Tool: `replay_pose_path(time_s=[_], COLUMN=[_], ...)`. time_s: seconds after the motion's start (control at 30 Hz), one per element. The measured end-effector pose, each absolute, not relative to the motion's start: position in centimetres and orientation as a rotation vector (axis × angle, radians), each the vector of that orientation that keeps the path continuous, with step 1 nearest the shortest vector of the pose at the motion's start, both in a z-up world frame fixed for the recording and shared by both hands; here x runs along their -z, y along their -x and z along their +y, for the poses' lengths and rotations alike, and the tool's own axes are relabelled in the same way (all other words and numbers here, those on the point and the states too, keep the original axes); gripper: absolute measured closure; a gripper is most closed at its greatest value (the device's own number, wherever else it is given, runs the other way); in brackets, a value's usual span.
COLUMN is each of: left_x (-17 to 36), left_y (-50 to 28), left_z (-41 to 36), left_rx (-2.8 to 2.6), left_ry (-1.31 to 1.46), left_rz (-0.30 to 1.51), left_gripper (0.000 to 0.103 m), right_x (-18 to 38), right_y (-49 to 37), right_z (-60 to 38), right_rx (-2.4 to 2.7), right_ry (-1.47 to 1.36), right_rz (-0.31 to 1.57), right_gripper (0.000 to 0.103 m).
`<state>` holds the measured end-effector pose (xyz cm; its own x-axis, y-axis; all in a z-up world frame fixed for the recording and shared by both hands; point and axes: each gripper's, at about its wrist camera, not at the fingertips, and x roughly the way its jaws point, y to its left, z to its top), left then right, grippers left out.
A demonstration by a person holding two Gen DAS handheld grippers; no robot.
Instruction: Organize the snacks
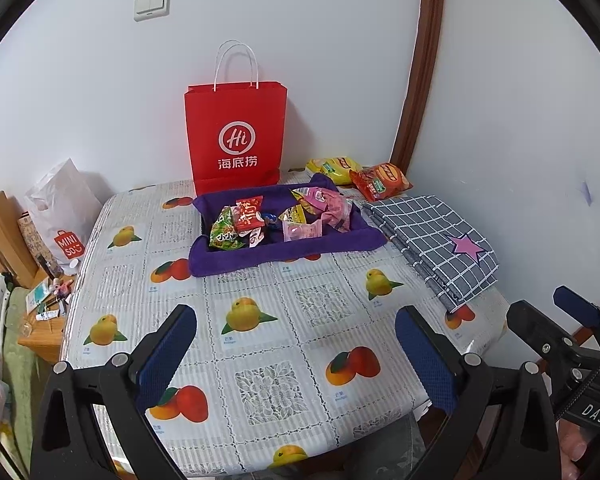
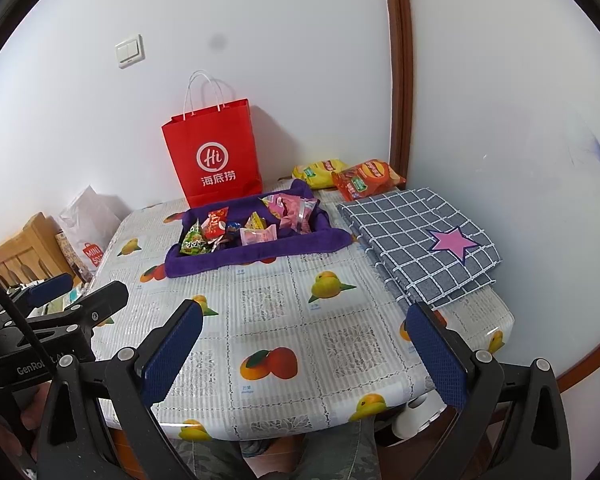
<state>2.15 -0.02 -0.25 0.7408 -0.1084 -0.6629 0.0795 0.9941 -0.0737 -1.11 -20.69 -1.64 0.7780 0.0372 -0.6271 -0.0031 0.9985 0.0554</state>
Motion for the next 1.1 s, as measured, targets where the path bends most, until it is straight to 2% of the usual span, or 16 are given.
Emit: replay_pose_path(time_s=[1.1], left_x=[0.06], left_y=[-2.18], left_z=[-0.19], left_rx=[0.123], left_ry=[0.04], left_rz=[0.726], left_gripper=[0.002], right_x=[1.52], right_y=[1.22], right_z=[-20.45], right_rx=[-0.023], right_ry=[-0.051], right_rz=[0.67], right_gripper=[0.002])
